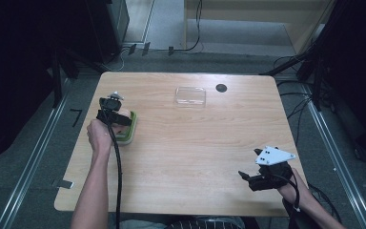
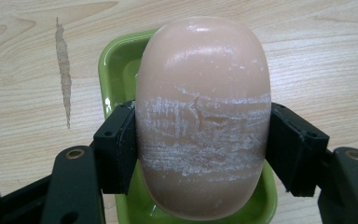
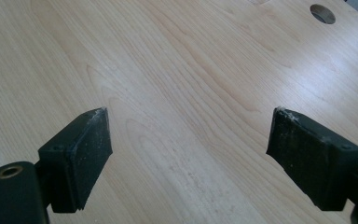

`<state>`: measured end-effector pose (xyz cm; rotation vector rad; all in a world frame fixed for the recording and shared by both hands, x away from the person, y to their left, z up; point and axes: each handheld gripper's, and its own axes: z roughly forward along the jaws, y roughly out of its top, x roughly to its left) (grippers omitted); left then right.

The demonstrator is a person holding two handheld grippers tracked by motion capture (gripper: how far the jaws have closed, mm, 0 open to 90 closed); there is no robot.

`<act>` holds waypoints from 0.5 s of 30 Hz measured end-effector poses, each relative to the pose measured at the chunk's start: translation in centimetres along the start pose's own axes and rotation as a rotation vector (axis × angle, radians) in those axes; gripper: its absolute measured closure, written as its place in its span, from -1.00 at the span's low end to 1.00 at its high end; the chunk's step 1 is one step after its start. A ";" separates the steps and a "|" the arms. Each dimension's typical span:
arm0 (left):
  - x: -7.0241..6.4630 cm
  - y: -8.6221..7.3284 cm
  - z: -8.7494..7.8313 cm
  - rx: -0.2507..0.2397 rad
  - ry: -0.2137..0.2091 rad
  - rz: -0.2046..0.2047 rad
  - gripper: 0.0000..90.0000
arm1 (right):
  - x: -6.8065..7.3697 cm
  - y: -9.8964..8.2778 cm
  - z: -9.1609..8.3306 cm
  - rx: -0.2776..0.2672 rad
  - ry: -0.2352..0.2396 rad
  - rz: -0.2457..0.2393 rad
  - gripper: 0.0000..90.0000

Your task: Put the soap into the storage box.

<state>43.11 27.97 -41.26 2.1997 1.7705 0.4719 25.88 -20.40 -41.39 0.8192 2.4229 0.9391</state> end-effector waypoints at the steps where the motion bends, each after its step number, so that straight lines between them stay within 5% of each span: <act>1: 0.0 0.0 0.0 0.004 -0.001 0.000 -0.25 | 0.0 0.0 0.0 0.000 0.000 0.000 -0.70; 15: 0.3 -0.3 0.8 0.009 0.000 -0.010 -0.26 | 0.0 0.0 0.0 -0.002 -0.001 0.004 -0.70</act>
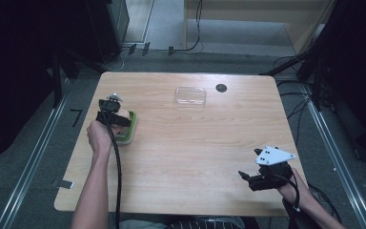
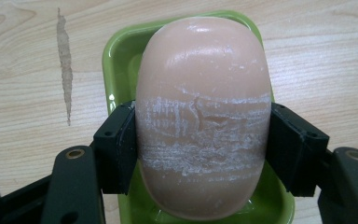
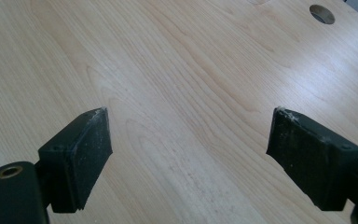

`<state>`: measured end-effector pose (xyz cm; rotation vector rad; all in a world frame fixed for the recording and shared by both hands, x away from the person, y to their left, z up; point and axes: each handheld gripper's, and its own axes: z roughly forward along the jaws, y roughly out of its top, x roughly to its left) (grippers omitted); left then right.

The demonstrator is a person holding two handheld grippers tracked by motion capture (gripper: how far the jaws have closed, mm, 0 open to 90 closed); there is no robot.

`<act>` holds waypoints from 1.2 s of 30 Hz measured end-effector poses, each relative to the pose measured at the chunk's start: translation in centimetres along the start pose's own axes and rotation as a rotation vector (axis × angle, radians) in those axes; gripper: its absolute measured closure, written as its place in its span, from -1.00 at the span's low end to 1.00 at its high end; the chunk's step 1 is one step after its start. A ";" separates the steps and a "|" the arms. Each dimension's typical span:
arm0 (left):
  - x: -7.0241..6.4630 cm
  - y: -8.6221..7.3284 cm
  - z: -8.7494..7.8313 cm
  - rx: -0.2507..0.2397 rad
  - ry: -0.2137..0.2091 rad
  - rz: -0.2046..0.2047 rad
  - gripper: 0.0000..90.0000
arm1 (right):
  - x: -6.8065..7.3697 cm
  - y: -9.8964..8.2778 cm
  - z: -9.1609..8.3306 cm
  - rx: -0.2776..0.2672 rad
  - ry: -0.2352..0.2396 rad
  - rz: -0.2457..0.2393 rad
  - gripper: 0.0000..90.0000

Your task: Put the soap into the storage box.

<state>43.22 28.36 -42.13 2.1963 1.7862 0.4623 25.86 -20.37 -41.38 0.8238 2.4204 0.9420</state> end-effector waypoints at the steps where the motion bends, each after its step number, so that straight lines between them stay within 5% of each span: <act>1: 0.0 0.0 0.1 0.001 -0.001 -0.001 -0.26 | 0.0 0.0 0.0 0.000 0.000 -0.001 -0.70; 36: 0.4 -0.5 1.6 0.034 -0.014 -0.023 -0.26 | 0.0 0.0 0.0 -0.005 -0.005 -0.006 -0.70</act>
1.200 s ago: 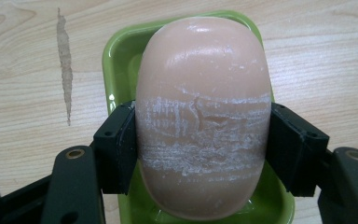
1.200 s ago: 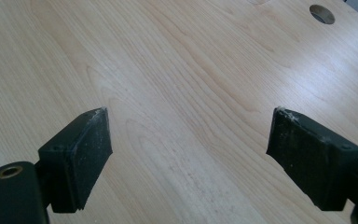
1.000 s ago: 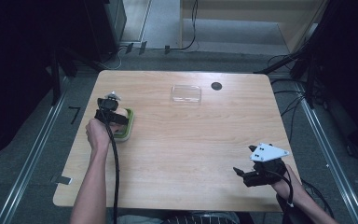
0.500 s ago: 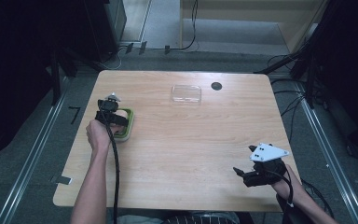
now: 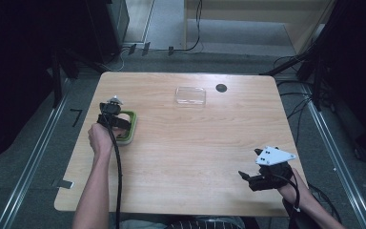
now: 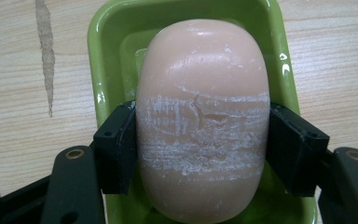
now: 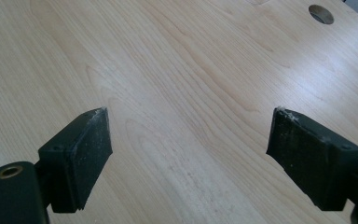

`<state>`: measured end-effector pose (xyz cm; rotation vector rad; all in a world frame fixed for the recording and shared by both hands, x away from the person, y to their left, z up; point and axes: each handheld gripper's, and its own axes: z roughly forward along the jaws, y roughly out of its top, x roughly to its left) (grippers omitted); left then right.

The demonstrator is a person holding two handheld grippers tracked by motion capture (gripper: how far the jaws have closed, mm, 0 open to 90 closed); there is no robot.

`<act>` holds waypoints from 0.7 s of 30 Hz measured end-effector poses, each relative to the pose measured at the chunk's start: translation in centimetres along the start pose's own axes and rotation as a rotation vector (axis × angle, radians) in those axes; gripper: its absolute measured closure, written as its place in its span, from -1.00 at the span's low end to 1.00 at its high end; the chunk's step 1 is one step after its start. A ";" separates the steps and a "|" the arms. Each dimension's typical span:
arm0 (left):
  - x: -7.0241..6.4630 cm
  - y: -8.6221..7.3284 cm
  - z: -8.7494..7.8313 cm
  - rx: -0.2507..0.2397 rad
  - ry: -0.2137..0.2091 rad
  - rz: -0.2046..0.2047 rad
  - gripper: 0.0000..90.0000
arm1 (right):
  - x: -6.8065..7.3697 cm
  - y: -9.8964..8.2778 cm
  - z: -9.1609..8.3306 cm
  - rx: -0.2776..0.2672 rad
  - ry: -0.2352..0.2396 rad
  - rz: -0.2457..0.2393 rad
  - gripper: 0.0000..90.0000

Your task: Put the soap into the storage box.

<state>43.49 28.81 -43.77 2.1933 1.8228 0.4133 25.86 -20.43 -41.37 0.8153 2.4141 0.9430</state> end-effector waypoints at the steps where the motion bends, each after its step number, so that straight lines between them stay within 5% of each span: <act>1: 0.0 0.0 0.0 0.000 -0.001 -0.001 -0.26 | 0.0 0.0 0.0 -0.001 0.000 -0.002 -0.70; 21: 0.1 0.0 0.0 0.000 -0.008 -0.008 -0.26 | 0.0 0.0 0.0 -0.001 0.000 -0.001 -0.70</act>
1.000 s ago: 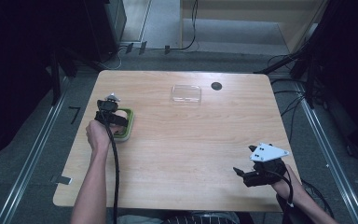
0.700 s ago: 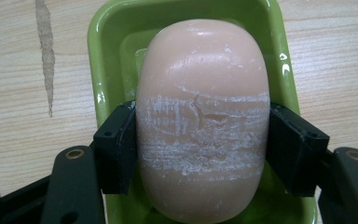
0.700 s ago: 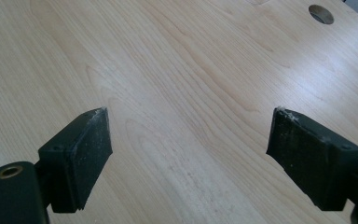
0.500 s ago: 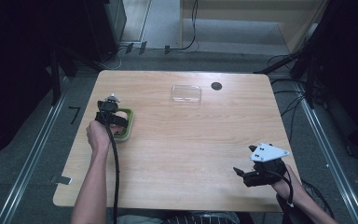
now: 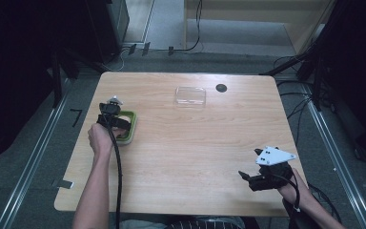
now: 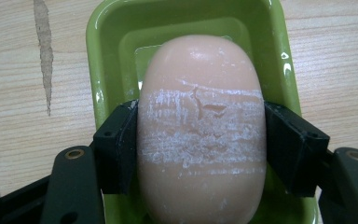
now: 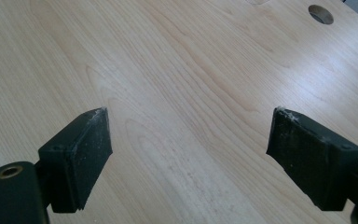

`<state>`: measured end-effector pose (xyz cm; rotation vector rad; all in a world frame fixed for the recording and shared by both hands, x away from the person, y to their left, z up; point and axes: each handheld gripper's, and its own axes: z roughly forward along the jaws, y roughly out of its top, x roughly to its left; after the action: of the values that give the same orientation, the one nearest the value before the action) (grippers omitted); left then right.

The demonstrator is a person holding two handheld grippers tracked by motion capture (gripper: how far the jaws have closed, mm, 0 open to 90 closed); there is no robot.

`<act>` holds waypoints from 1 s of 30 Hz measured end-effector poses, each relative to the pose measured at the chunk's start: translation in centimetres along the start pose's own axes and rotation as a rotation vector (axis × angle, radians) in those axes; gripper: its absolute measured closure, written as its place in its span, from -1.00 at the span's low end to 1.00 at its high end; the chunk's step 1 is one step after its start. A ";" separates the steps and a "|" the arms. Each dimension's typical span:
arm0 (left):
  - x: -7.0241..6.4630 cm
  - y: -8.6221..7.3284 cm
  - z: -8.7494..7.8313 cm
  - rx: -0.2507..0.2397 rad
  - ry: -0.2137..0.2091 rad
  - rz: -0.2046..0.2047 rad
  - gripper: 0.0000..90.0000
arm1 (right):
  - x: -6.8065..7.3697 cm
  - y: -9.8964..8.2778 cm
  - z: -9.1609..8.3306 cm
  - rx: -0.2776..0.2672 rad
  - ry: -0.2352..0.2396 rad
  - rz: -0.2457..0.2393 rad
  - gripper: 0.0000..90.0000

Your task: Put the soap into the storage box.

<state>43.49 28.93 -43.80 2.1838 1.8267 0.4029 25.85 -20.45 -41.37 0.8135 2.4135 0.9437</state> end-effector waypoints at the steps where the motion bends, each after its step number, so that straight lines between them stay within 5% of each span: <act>1: 0.0 0.0 0.0 0.001 0.000 0.001 -0.26 | 0.0 0.0 0.0 0.000 0.000 0.000 -0.70; 19: 0.3 0.0 -0.7 -0.005 0.019 -0.009 -0.35 | 0.0 0.0 0.0 -0.001 0.001 0.002 -0.70; 23: 0.2 0.3 -1.4 0.002 0.048 -0.007 -0.61 | -0.1 0.0 0.1 0.004 0.006 0.005 -0.70; 30: 0.0 0.3 -2.2 0.037 0.058 0.015 -0.69 | -0.1 0.1 0.3 0.005 0.012 0.004 -0.70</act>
<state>42.91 28.93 -41.63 2.2342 1.8631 0.4429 26.16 -20.31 -41.47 0.8170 2.4261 0.9475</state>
